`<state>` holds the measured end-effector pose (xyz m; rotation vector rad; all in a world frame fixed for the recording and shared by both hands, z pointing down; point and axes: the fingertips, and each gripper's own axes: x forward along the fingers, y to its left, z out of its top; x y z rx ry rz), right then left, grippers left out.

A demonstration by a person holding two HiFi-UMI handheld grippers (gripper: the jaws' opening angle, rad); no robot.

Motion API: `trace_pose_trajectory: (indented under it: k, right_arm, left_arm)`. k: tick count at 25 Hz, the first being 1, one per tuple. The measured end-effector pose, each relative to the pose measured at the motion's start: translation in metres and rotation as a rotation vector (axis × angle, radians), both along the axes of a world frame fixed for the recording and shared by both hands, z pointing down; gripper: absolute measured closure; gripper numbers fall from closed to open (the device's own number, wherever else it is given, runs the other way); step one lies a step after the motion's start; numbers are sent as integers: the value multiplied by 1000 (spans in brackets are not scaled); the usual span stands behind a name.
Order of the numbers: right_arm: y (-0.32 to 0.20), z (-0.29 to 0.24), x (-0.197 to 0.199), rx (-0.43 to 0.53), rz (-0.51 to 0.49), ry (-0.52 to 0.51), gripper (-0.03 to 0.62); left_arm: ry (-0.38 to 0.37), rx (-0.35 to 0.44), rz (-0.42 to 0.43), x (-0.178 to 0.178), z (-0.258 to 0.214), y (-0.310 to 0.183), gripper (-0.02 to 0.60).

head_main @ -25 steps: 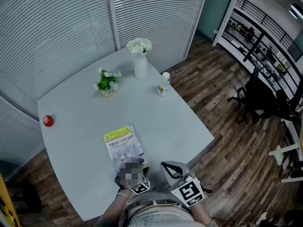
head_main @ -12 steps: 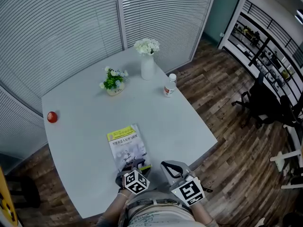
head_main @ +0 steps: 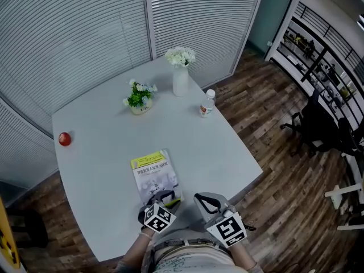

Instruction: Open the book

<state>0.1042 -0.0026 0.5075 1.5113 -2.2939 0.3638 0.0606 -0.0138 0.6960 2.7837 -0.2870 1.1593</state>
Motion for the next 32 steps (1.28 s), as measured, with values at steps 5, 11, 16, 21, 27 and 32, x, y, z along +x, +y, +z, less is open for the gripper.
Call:
trace_pose_trajectory:
  k: [5,11,16,21,27,32]
  right_arm:
    - [0,2,-4,9,-20,1,591]
    - [-4,1,-8,9,-40,-1,591]
    - [-5,2,-13,17,-66,1,591]
    - [-5,-1,-16,8,-82,6,591]
    - [-7,-2,-22,10,-114,9,591]
    - [-8,3,-27,15,-130,6,591]
  left_arm:
    - [17,56,-30,-4,-10,-4,482]
    - [19,28,-49,-5,-9,1,556]
    - [33,10,-116,-7,-12,-4,565]
    - [95,-61,-243,-15,-22,-13,572]
    - [184,-152,-353,-18,-35,-21,574]
    - [265,-217,-472,-27,-45,-27,575]
